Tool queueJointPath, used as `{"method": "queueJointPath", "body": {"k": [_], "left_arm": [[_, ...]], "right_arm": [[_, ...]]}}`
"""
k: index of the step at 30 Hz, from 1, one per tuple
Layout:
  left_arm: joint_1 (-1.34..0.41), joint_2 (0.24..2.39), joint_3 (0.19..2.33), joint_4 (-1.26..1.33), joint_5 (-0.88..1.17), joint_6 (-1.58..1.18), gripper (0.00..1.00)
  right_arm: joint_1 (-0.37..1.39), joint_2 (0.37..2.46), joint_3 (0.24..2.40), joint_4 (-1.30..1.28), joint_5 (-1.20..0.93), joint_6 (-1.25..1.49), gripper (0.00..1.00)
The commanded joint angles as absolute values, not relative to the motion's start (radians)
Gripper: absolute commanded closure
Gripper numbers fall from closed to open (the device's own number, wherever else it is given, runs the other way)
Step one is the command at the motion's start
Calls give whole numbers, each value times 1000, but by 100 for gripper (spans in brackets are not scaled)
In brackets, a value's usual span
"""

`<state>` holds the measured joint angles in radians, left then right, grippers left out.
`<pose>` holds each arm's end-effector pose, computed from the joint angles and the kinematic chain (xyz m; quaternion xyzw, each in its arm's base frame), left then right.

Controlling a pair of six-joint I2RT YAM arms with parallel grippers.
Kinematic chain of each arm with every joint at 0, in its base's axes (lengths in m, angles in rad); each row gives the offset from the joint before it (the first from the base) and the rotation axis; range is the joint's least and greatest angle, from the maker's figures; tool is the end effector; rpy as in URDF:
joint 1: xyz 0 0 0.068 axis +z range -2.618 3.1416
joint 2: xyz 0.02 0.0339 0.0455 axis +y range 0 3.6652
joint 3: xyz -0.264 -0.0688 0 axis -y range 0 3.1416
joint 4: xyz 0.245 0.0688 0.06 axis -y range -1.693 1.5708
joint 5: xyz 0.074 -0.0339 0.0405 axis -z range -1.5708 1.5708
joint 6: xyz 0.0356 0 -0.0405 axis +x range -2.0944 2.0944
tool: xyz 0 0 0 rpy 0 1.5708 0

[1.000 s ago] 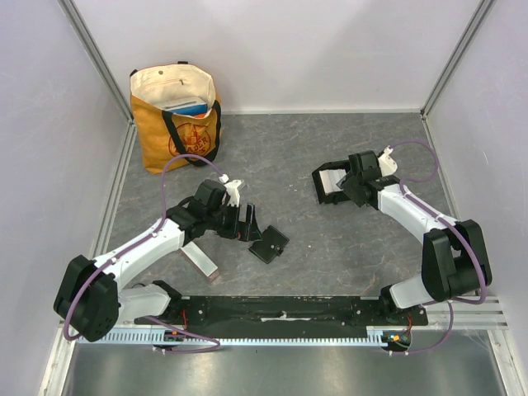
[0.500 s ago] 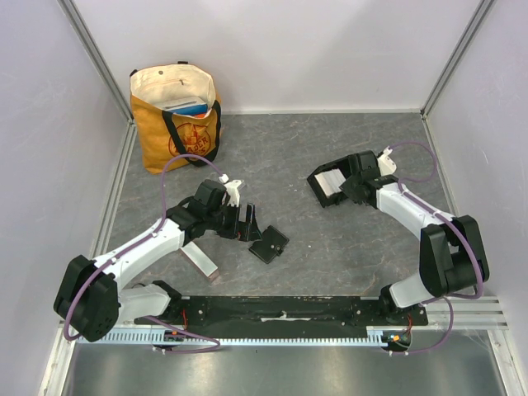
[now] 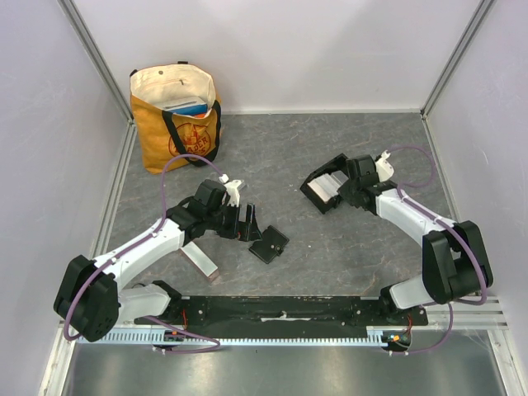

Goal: Put the credit cards into the card holder
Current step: Move the storage box to the center of the board.

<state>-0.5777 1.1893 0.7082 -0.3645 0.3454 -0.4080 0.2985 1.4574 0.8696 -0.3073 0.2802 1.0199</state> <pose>0.1928 -0.1401 0.2179 0.1388 0.9126 -0.3069 0.2318 0.2848 0.0773 0.2054 0.3730 0.8578 0.0969 0.3401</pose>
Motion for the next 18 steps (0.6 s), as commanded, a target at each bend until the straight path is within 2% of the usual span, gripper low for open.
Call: {"method": "queueJointPath", "body": {"k": [1, 12, 18], "left_arm": [[-574, 1190, 745, -350, 359, -406, 3], [-575, 1192, 742, -350, 362, -407, 3], [-574, 1193, 739, -347, 362, -408, 3]], "right_arm": [[340, 1407, 842, -324, 258, 1057, 78], [437, 1338, 781, -337, 291, 1178, 78], [518, 1276, 715, -344, 351, 1334, 78]]}}
